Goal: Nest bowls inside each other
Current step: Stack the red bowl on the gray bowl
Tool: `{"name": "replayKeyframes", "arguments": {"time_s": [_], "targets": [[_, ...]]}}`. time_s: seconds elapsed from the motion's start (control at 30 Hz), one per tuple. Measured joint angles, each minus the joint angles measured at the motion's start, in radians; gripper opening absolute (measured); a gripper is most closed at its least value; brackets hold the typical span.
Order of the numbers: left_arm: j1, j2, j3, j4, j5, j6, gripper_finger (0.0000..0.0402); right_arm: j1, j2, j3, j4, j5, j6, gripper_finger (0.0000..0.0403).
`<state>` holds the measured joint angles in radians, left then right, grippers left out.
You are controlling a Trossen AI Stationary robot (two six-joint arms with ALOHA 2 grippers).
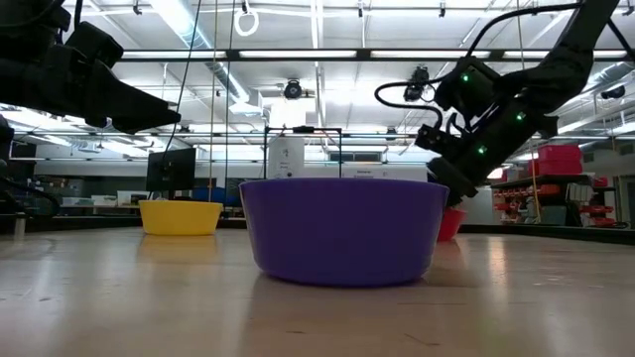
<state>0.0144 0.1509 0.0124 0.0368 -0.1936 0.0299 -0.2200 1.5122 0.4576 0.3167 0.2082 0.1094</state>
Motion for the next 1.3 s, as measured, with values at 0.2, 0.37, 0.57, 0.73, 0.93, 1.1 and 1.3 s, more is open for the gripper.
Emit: {"name": "replayKeyframes", "arguments": {"time_s": [0.2,0.37,0.57,0.73,0.93,1.1,1.3], "targets": [[0.000,0.000,0.000,-0.002,0.000,0.000,0.0283,0.044,0.002,0.027,0.057,-0.013,-0.003,0.0004],[0.000,0.000,0.000,-0.002,0.000,0.000,0.0283,0.088,0.002,0.087,0.057,0.024,-0.042,0.0002],[0.000,0.000,0.000,-0.002,0.000,0.000,0.0283,0.130,0.002,0.170,0.038,0.028,-0.084,0.0002],[0.000,0.000,0.000,-0.002,0.000,-0.008,0.0283,0.177,0.001,0.227,0.016,0.026,-0.091,0.0002],[0.000,0.000,0.000,-0.002,0.000,-0.015,0.0283,0.249,0.001,0.260,0.017,-0.019,-0.057,0.0002],[0.000,0.000,0.000,-0.002,0.000,-0.016,0.0283,0.288,0.001,0.259,0.013,-0.026,0.008,0.0002],[0.000,0.000,0.000,-0.002,0.000,-0.016,0.0283,0.307,0.046,0.260,0.076,-0.042,0.055,0.0002]]}}
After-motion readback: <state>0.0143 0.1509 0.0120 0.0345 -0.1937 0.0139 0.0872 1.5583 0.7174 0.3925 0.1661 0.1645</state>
